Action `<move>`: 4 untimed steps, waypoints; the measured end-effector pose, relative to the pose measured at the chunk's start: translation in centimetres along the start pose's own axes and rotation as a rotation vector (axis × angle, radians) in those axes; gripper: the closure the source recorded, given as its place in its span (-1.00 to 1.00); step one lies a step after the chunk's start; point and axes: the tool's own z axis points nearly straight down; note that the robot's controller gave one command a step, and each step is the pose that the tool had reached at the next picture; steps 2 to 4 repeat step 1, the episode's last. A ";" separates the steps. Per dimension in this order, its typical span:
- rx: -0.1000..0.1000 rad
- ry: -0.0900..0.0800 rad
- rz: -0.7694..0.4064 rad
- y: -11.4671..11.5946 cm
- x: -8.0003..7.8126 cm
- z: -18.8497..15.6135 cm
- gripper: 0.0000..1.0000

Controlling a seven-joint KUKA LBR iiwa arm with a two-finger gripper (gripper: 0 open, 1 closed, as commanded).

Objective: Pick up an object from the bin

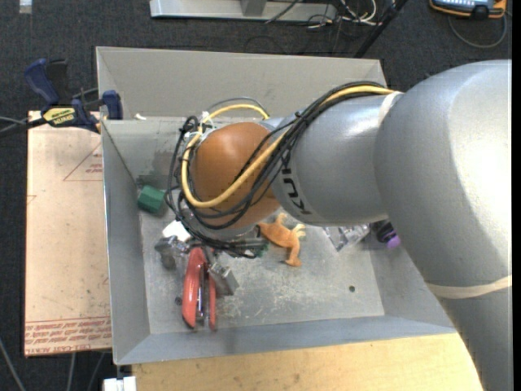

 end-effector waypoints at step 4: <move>0.001 0.001 0.003 -0.1 0.1 0.0 1.00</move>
Offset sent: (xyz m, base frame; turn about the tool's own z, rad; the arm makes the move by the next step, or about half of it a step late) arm 0.0000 0.0000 0.0000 0.0000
